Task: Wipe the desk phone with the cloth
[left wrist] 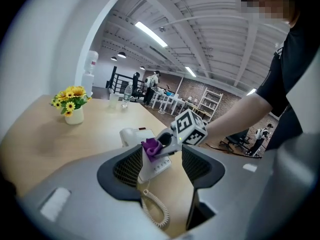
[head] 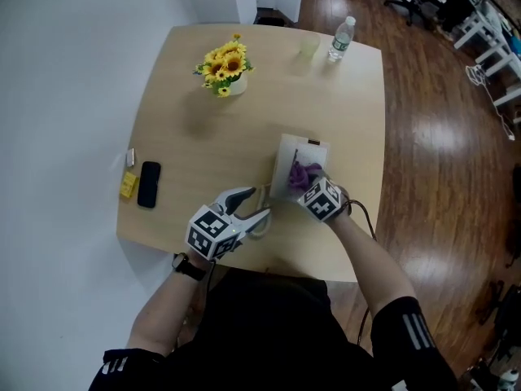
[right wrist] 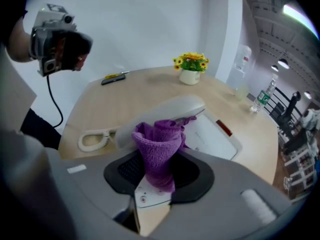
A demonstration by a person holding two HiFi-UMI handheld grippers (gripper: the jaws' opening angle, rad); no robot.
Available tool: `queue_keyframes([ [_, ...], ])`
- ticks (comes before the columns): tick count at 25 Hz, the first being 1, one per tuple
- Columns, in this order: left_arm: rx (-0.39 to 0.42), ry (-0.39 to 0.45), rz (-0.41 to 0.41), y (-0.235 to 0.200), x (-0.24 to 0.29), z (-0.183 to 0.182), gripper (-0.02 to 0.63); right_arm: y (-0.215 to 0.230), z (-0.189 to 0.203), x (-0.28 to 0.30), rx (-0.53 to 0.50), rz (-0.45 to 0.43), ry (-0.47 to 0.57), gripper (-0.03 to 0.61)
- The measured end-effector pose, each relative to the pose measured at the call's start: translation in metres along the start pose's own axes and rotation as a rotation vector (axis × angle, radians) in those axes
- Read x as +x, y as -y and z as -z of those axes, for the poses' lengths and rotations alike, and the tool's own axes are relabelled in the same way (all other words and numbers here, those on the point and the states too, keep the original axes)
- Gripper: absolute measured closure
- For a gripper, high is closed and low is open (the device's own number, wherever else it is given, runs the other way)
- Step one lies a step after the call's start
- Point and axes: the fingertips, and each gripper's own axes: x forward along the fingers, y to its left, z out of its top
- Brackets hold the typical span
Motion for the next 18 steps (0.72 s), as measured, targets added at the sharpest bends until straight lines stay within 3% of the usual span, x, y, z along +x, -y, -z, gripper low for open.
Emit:
queue_keyframes([
  [7,0.028,-0.009,0.025,0.010,0.002,-0.003,0.370,-0.057,0.028,0.002,-0.064,-0.039,-0.032,0.442],
  [18,0.027,-0.016,0.025,0.015,0.000,0.003,0.370,-0.037,0.061,-0.016,0.012,0.018,-0.067,0.443],
])
